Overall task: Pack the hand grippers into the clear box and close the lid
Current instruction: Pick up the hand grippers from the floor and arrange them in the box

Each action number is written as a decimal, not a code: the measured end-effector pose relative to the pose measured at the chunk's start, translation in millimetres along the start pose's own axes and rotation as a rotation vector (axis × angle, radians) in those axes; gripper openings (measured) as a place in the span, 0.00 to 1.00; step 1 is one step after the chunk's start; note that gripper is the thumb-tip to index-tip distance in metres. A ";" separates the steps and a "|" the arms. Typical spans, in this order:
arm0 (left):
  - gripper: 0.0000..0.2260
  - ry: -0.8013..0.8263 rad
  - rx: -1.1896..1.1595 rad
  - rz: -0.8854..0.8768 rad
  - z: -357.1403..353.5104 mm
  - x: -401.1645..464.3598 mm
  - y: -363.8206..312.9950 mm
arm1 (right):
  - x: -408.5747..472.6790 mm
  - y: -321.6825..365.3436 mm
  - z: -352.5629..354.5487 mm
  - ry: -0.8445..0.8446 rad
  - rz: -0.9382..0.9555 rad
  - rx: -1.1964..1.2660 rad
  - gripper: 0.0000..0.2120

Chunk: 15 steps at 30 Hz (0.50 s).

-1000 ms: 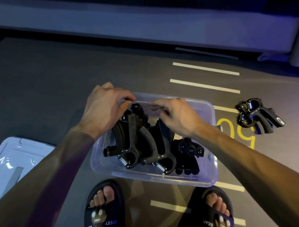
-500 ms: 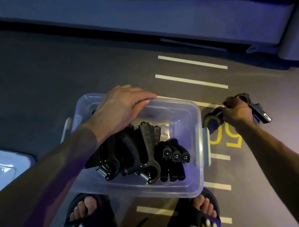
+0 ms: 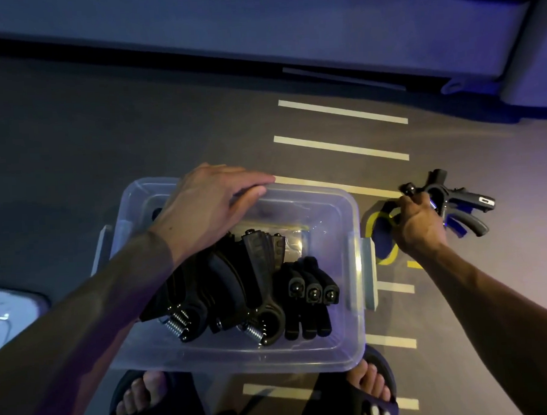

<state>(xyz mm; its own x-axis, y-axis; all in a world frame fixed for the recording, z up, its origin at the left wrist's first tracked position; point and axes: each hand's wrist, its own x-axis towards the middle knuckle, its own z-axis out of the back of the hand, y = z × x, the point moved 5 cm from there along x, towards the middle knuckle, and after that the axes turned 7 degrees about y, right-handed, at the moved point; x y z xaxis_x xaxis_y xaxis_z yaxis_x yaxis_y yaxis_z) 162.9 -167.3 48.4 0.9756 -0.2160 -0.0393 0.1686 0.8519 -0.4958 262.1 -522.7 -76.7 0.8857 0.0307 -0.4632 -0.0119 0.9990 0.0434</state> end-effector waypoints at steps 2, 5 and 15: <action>0.12 -0.010 -0.014 -0.012 0.1 -1.0 0.4 | -3.6 0.0 3.9 -0.021 0.095 0.065 0.17; 0.12 -0.015 -0.002 -0.031 -1.4 -2.5 0.2 | -13.9 8.5 6.2 -0.050 0.169 0.077 0.15; 0.15 -0.080 0.009 0.016 12.7 -31.9 -1.9 | -29.2 31.7 91.3 -0.400 0.114 0.681 0.13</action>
<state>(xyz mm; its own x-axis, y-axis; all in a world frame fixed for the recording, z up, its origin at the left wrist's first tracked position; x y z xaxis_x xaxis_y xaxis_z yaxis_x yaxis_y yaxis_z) 133.3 -156.0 61.6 0.9863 -0.1634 0.0223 0.1535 0.8595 -0.4875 278.3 -494.9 19.1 0.9970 -0.0113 -0.0760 0.0590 0.7468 0.6624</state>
